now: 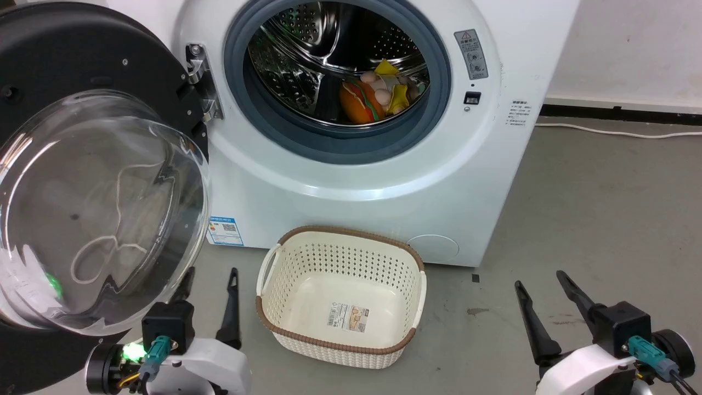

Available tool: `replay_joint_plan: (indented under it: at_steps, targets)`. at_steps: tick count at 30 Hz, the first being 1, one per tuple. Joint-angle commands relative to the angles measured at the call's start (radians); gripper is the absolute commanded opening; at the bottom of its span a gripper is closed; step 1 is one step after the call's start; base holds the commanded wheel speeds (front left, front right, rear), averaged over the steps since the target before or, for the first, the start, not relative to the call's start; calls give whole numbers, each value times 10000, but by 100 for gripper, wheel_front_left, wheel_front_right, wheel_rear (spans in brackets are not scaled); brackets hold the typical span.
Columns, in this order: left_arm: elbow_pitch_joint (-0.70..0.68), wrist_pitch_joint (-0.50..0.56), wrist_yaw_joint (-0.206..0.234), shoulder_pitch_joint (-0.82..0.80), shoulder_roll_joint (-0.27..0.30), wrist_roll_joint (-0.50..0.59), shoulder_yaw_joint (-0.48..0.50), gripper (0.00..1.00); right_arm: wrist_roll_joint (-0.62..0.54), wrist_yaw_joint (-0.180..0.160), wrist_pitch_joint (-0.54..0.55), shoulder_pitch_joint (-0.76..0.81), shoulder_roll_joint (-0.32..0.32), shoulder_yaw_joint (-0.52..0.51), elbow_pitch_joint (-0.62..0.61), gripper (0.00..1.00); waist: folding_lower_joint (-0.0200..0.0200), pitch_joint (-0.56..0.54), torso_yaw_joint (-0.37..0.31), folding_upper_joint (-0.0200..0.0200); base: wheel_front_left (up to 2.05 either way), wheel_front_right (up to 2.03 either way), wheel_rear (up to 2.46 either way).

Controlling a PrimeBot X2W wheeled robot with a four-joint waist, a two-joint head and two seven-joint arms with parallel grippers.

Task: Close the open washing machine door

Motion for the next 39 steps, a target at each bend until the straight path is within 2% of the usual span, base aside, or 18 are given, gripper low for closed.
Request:
replay_joint_plan:
  at_steps: [1,15,26,39]
  targets:
    - [-18,-90,1,0,0,-22,-11,100,72,0,-83,3,0,-35,24,100,0,0,6,0,0,0,0]
    - [-83,-382,-28,81,7,-76,-13,100,183,1,-376,57,0,-80,106,100,0,-56,333,0,0,0,0]
    - [-152,-612,-88,199,23,-100,3,100,387,2,-606,127,0,87,215,100,0,-154,1129,0,0,0,0]
    - [-589,-884,97,543,12,-223,199,100,497,3,-877,-373,-154,828,644,100,0,40,1809,0,0,0,0]
